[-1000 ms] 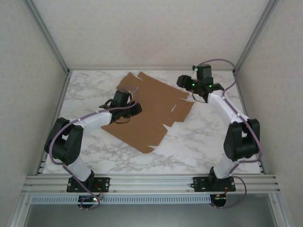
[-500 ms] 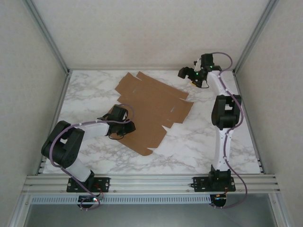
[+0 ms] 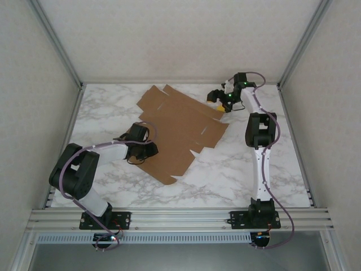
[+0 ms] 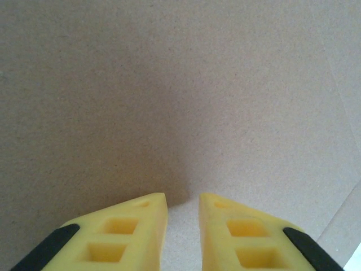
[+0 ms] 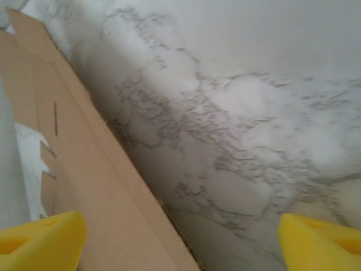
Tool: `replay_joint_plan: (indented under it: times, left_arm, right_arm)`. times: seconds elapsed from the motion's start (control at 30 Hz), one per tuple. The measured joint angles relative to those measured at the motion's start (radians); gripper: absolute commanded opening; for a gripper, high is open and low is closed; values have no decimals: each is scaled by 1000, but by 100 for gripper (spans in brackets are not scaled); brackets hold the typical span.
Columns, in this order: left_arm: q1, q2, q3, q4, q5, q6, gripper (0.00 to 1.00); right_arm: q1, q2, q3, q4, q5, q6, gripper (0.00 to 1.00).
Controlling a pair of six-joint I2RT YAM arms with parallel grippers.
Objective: Fold the paper box
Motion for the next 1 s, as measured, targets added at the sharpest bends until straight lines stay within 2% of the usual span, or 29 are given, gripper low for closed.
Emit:
replay_joint_plan:
  times: [0.13, 0.3, 0.33, 0.5, 0.6, 0.73, 0.9, 1.0]
  left_arm:
    - [5, 8, 17, -23, -10, 15, 24]
    - [6, 9, 21, -32, -22, 26, 24]
    - [6, 9, 21, -32, -23, 26, 24]
    - [7, 8, 21, -32, -24, 26, 24]
    - [8, 8, 22, -34, -27, 26, 24]
    - [10, 5, 23, -39, -38, 30, 25]
    - [11, -1, 23, -50, -48, 34, 25]
    - [11, -1, 23, -50, -48, 37, 25]
  right_arm:
    - [26, 0, 0, -2, -54, -23, 64]
    - [62, 0, 0, -4, -63, -61, 42]
    - [68, 0, 0, -5, -60, -66, 40]
    - [81, -14, -29, -6, -26, -98, 35]
    - [84, -42, -61, -5, 14, -121, 40]
    - [88, -85, -89, -5, 74, -160, 40]
    - [111, -121, -101, -6, 156, -205, 38]
    - [133, -135, -117, -3, 221, -238, 33]
